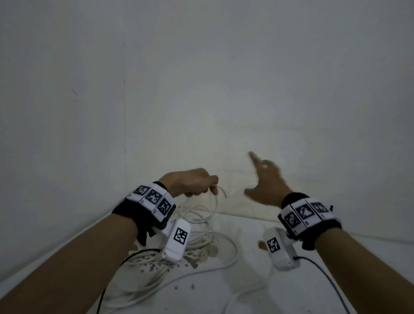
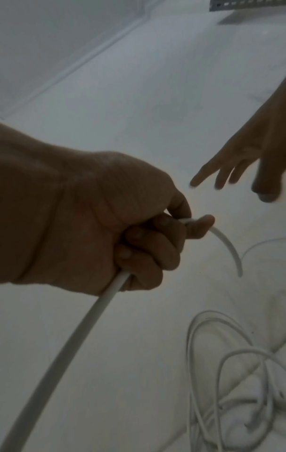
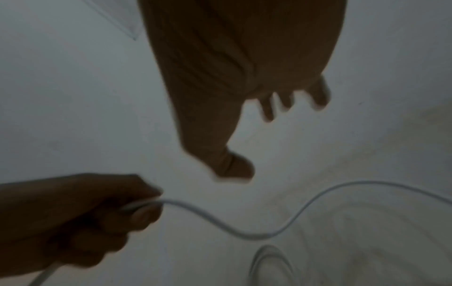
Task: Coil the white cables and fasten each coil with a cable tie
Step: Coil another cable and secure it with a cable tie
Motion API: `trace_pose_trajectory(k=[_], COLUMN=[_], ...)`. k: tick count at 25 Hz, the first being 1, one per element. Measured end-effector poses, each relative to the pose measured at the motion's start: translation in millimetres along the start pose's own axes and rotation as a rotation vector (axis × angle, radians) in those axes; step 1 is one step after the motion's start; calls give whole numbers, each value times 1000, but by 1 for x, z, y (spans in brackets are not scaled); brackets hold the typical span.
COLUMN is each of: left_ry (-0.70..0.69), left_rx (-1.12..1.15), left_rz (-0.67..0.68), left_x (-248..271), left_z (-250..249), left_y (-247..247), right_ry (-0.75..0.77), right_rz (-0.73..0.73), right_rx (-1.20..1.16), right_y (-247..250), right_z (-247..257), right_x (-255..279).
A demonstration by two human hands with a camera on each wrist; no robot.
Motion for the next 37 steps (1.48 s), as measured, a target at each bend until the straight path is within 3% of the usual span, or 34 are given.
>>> trace_pose_trajectory(k=[2, 3, 4, 6, 8, 11, 14, 17, 19, 21, 23, 25, 27, 30, 33, 37], left_ry=[-81, -108, -132, -176, -128, 58, 194, 311, 260, 120, -105, -325, -383, -384, -340, -245], left_rx=[84, 116, 132, 114, 54, 234, 536, 508, 625, 1025, 1528, 1728, 1660, 1483, 1329, 572], left_rz=[-105, -152, -198, -280, -343, -354, -196, -156, -124, -132, -127, -225, -336, -360, -254, -109], left_x=[-1, 0, 3, 11, 17, 23, 24, 28, 21, 11, 6, 3, -4, -18, -32, -39], left_z=[-10, -13, -14, -7, 17, 79, 119, 141, 144, 139, 119, 100, 79, 49, 31, 14], left_y=[11, 16, 21, 34, 48, 57, 34, 19, 11, 11, 16, 29, 30, 7, -32, -78], right_ry=[240, 293, 282, 235, 66, -119, -261, -393, -399, -346, -219, -73, 23, 122, 204, 139], right_rz=[270, 319, 252, -32, -273, -294, -435, -586, -567, -537, -539, -398, -119, 199, 216, 1], right_rx=[-64, -163, -284, -542, -910, -1119, -1373, -1591, -1510, -1200, -643, -47, 240, 249, 257, 256], right_y=[-40, -50, -48, -20, 5, 10, 0, -7, -6, 0, 8, -5, -36, -69, -61, -20], right_z=[33, 44, 48, 45, 16, -13, -34, -58, -68, -71, -58, -25, -1, 22, 39, 28], right_x=[8, 10, 7, 0, -2, -2, 0, 5, 5, 7, 17, 32, 42, 66, 91, 99])
Point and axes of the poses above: each hand's wrist, its own x-axis away from the middle knuckle, its own y-axis out of the back of the hand, z = x × y, the point moved 8 cm from there along -x, towards the middle knuckle, and after that the axes turned 6 degrees about z, right-handed, at the moved point
